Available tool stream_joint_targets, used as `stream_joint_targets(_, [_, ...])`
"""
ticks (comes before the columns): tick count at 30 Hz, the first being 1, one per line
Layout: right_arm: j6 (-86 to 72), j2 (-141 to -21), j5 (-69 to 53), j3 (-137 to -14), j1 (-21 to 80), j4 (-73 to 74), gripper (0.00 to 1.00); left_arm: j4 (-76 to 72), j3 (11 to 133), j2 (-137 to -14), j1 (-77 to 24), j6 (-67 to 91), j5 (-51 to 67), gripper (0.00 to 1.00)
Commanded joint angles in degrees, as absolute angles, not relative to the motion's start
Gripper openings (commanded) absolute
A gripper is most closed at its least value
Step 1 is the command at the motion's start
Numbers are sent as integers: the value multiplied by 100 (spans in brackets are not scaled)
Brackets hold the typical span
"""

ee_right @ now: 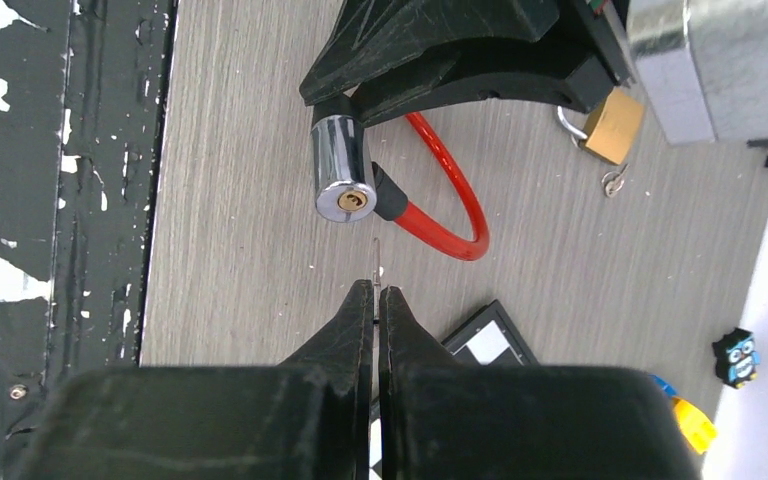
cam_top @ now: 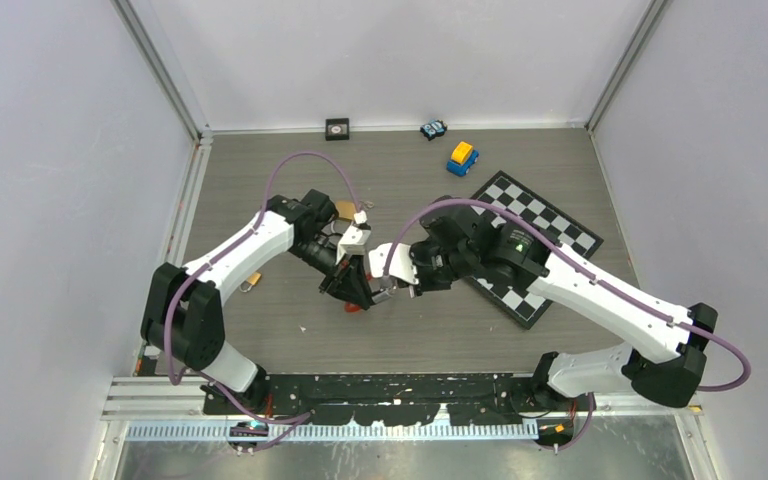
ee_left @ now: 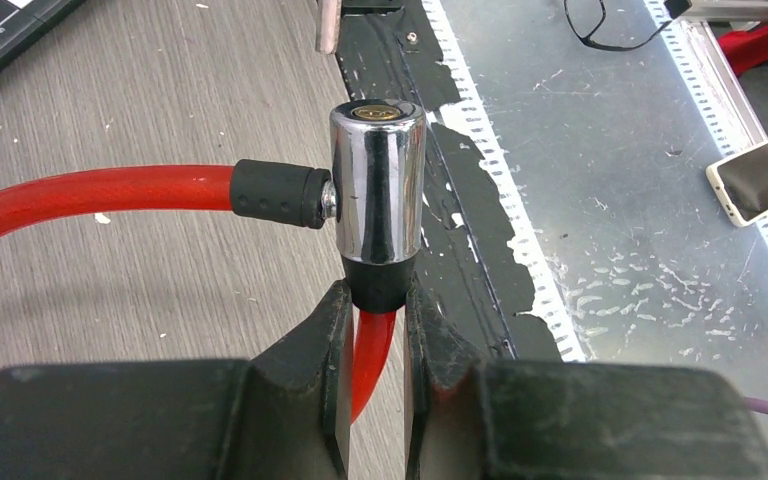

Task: Unlock with the key

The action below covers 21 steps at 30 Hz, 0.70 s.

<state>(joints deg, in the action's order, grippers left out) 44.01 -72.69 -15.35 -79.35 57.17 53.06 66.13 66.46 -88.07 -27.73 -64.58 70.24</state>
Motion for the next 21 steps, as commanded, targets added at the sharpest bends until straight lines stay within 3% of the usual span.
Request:
stream_joint_targets(1, [4642,-7402,-1111,-8369,5958,5451,1,6879,6712,-8780,-2716,-6688,7288,0])
stream_joint_targets(21, [4707,-7654,-935,-8537,6371,5484,1,7129,6713,-8871,-2706,-6941,7295,0])
